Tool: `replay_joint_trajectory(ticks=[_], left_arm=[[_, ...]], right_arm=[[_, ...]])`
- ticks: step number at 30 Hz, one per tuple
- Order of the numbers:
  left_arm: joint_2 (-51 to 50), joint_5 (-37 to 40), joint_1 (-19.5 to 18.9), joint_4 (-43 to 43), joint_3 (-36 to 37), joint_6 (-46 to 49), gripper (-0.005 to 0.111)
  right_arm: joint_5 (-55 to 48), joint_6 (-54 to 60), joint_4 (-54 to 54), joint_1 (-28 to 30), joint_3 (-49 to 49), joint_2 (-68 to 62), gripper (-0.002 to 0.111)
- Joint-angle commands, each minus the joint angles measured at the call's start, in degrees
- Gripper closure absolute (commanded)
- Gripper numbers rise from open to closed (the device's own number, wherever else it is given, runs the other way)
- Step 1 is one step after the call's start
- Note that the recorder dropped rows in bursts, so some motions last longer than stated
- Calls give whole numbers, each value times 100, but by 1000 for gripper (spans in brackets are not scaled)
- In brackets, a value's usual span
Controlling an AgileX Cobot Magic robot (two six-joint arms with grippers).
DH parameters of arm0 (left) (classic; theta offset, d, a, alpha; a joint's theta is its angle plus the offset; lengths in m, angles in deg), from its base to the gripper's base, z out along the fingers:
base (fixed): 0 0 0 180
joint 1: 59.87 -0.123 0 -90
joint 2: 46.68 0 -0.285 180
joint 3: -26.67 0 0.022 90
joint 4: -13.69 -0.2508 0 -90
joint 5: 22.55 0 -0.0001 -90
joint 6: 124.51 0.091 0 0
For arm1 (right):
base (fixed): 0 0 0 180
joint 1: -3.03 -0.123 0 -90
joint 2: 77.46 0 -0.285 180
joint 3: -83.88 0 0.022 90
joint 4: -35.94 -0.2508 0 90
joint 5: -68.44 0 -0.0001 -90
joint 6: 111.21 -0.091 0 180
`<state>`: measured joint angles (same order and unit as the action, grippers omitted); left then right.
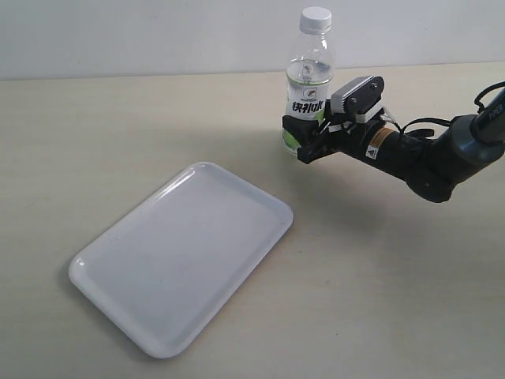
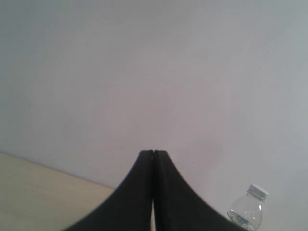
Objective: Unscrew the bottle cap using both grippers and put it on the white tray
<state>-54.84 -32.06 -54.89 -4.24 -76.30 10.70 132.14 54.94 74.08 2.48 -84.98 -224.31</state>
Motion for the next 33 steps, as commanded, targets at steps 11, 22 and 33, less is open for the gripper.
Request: replay_joint_trajectory(ticks=[11,22,33], left_arm=[[37,-163,32,-329,19,-17,107],[37,-426,32,-691,19,-4,107],[37,-492,32,-691,19,165,107]], right_arm=[[60,10,590,-8,-17,106,108],[60,-353,920,-8,-17,227,108],[-788,-1085,1319,-8,-17,624,108]])
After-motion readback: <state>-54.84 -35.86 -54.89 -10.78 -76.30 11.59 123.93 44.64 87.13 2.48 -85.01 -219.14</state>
